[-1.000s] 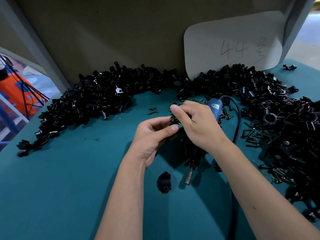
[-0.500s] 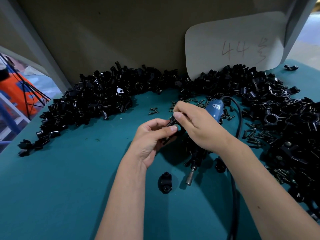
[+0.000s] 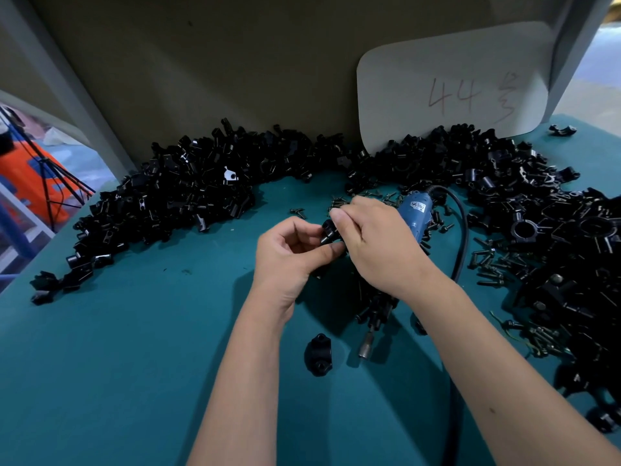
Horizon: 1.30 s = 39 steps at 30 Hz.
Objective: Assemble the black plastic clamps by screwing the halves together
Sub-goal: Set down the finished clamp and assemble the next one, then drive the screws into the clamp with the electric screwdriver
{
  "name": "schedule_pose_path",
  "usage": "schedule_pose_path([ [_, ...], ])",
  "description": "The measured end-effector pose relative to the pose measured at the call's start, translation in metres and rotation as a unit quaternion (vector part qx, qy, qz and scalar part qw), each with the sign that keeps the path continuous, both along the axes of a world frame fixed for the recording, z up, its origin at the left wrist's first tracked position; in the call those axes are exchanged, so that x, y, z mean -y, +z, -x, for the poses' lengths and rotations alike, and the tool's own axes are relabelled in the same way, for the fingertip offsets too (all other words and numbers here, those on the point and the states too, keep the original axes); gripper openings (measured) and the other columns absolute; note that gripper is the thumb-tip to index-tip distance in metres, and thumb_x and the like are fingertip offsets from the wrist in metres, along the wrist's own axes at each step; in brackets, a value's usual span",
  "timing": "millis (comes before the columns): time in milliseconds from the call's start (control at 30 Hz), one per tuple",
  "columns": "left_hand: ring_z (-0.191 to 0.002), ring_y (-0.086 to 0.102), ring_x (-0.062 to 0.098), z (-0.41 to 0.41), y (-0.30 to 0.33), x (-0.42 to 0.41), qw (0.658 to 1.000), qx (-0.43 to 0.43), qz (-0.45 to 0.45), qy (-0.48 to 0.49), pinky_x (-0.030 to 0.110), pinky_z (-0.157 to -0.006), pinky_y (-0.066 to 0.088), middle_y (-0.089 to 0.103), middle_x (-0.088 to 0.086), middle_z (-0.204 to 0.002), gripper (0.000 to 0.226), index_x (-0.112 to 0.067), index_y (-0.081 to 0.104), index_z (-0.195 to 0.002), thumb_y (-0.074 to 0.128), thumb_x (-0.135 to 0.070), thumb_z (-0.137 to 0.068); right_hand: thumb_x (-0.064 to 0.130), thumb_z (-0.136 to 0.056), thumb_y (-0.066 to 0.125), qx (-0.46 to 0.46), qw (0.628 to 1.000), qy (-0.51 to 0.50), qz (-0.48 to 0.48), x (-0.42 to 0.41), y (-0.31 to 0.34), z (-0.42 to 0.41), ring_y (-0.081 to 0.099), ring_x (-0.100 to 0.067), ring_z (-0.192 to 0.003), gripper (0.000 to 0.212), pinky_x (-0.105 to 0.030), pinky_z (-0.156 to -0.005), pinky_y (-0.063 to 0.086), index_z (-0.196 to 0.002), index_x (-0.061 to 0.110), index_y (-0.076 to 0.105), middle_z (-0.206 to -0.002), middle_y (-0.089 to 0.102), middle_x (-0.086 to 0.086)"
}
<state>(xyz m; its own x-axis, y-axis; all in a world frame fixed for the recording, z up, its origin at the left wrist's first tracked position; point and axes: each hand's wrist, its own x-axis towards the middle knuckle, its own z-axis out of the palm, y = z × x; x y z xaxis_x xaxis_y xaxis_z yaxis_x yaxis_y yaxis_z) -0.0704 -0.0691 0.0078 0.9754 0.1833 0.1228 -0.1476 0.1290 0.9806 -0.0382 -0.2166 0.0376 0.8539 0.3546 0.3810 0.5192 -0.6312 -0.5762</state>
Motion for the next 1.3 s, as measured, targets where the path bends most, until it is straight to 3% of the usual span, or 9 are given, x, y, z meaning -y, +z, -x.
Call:
schedule_pose_path([
  [133, -0.074, 0.063, 0.009, -0.002, -0.001, 0.002, 0.999, 0.016, 0.002, 0.027, 0.024, -0.069, 0.054, 0.069, -0.007, -0.075, 0.032, -0.018, 0.071, -0.082, 0.089, 0.005, -0.069, 0.036, -0.11, 0.039, -0.005, 0.999, -0.039, -0.019, -0.004, 0.001, -0.001, 0.042, -0.021, -0.073, 0.049, -0.039, -0.068, 0.033, -0.063, 0.022, 0.034, -0.07, 0.043, 0.001],
  [300, -0.085, 0.071, 0.019, -0.003, 0.003, 0.002, 0.967, -0.088, 0.241, 0.004, 0.027, -0.08, 0.06, 0.075, 0.011, -0.096, 0.028, -0.006, 0.069, -0.097, 0.081, -0.009, -0.072, 0.049, -0.099, 0.06, 0.032, 0.965, -0.261, -0.022, 0.015, -0.004, -0.006, 0.053, -0.026, -0.089, 0.034, -0.034, -0.07, 0.031, -0.095, 0.016, 0.05, -0.094, 0.057, -0.004],
  [400, -0.095, 0.07, 0.027, -0.001, 0.005, 0.0, 0.93, -0.104, 0.353, -0.013, 0.025, -0.076, 0.06, 0.073, 0.015, -0.1, 0.032, 0.0, 0.066, -0.102, 0.08, -0.01, -0.075, 0.049, -0.087, 0.076, 0.006, 0.937, -0.345, 0.056, 0.027, -0.008, -0.008, 0.052, -0.038, -0.109, 0.062, -0.041, -0.077, 0.04, -0.121, 0.01, 0.042, -0.121, 0.051, -0.018],
  [500, -0.101, 0.072, 0.034, 0.002, 0.006, 0.0, 0.913, -0.111, 0.393, -0.019, 0.023, -0.073, 0.059, 0.068, 0.022, -0.114, 0.033, -0.001, 0.063, -0.104, 0.078, -0.01, -0.077, 0.058, -0.081, 0.08, -0.115, 0.933, -0.333, 0.08, 0.035, -0.013, -0.012, 0.06, -0.043, -0.101, 0.087, -0.041, -0.068, 0.043, -0.134, 0.012, 0.028, -0.125, 0.05, -0.023],
  [633, -0.103, 0.073, 0.037, 0.001, 0.005, 0.0, 0.905, -0.117, 0.407, -0.029, 0.024, -0.071, 0.059, 0.073, 0.025, -0.109, 0.029, -0.003, 0.062, -0.103, 0.077, -0.009, -0.078, 0.056, -0.073, 0.089, -0.186, 0.937, -0.295, 0.03, 0.045, -0.013, -0.021, 0.057, -0.034, -0.079, 0.091, -0.037, -0.065, 0.043, -0.126, 0.012, 0.029, -0.088, 0.053, -0.006],
  [833, -0.094, 0.072, 0.033, -0.001, 0.002, -0.002, 0.91, -0.125, 0.395, -0.034, 0.022, -0.062, 0.052, 0.076, 0.018, -0.092, 0.019, -0.005, 0.058, -0.102, 0.071, -0.01, -0.09, 0.051, -0.063, 0.096, -0.208, 0.923, -0.26, -0.193, 0.06, -0.012, -0.025, 0.061, -0.022, -0.075, 0.071, -0.031, -0.059, 0.047, -0.102, 0.004, 0.061, -0.091, 0.065, -0.007],
  [1000, -0.08, 0.066, 0.018, -0.004, -0.002, 0.001, 0.973, -0.102, 0.205, 0.013, 0.021, -0.052, 0.044, 0.067, 0.003, -0.088, 0.031, -0.013, 0.056, -0.099, 0.082, -0.025, -0.085, 0.053, -0.049, 0.094, -0.298, 0.774, -0.18, -0.528, 0.065, 0.009, -0.018, 0.07, -0.026, -0.091, 0.073, -0.044, -0.092, 0.06, -0.102, 0.01, 0.068, -0.1, 0.075, -0.009],
  [1200, -0.065, 0.052, 0.02, -0.002, -0.003, 0.007, 0.999, -0.035, 0.0, 0.007, 0.021, -0.042, 0.031, 0.064, 0.0, -0.07, 0.028, -0.026, 0.054, -0.081, 0.082, -0.031, -0.08, 0.029, -0.074, 0.09, -0.273, 0.497, 0.004, -0.824, 0.063, 0.021, -0.016, 0.066, -0.016, -0.074, 0.052, -0.033, -0.079, 0.06, -0.108, 0.007, 0.057, -0.085, 0.067, -0.004],
  [1300, -0.048, 0.046, 0.022, -0.001, -0.005, 0.009, 0.997, -0.042, -0.066, 0.01, 0.02, -0.04, 0.031, 0.073, 0.009, -0.073, 0.028, -0.02, 0.047, -0.089, 0.071, -0.034, -0.089, 0.024, -0.083, 0.083, -0.264, 0.493, 0.031, -0.829, 0.062, 0.022, -0.017, 0.069, -0.019, -0.081, 0.042, -0.026, -0.075, 0.058, -0.11, 0.006, 0.057, -0.095, 0.065, -0.008],
])
